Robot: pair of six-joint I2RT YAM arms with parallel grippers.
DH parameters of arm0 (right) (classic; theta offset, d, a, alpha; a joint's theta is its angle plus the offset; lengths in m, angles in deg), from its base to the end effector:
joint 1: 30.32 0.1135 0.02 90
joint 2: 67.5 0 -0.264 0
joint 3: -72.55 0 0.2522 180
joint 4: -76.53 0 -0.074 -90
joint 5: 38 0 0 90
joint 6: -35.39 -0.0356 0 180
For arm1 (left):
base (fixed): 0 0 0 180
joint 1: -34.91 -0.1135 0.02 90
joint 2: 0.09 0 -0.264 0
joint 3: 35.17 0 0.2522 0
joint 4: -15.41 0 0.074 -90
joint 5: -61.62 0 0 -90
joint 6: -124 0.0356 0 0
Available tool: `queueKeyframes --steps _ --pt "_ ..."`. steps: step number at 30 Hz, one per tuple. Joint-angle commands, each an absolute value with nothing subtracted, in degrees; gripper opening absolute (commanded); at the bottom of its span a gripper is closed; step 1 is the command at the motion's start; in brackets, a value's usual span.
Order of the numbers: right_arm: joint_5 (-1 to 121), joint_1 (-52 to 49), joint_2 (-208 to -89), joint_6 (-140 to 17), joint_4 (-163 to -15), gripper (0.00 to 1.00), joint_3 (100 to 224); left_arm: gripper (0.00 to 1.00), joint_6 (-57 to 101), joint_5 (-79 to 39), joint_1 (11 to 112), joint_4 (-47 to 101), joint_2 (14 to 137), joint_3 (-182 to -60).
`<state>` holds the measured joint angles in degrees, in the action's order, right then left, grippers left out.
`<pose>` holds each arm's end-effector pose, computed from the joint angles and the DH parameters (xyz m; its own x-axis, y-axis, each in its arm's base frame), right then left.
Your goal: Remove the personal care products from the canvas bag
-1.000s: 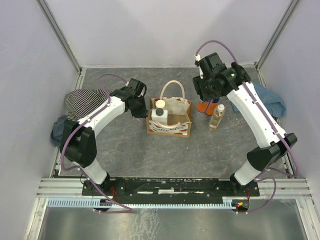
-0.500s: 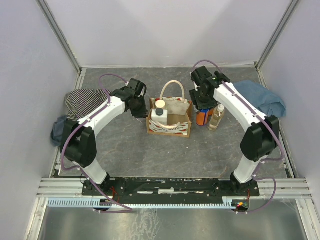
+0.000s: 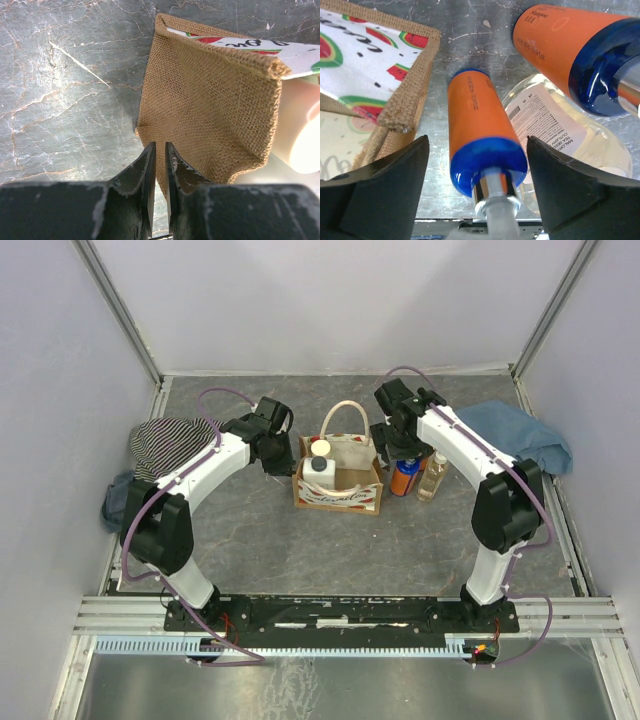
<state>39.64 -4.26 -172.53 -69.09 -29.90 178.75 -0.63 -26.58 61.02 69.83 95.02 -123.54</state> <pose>0.3389 0.1572 0.2699 -0.9218 -0.1789 -0.3438 -0.1451 0.9819 -0.1219 0.3109 -0.1536 0.2509 -0.9049 -0.1890 -0.3813 -0.0738 0.9521 -0.2968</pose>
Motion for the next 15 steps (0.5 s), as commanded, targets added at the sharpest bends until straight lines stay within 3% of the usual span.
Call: queueKeyframes --steps 1,7,15 --pt "35.9 -4.49 -169.56 -70.12 -31.77 0.9 180.33 0.2 1.57 -26.28 61.19 69.69 94.42 -123.73" --pt "36.81 -4.4 -164.64 -70.79 -30.74 0.94 182.69 0.2 1.7 -26.18 61.12 69.69 94.72 -123.96" --pt "45.67 2.42 -158.51 -68.84 -29.92 0.82 191.89 0.2 1.82 -26.45 61.15 69.81 94.75 -124.08"
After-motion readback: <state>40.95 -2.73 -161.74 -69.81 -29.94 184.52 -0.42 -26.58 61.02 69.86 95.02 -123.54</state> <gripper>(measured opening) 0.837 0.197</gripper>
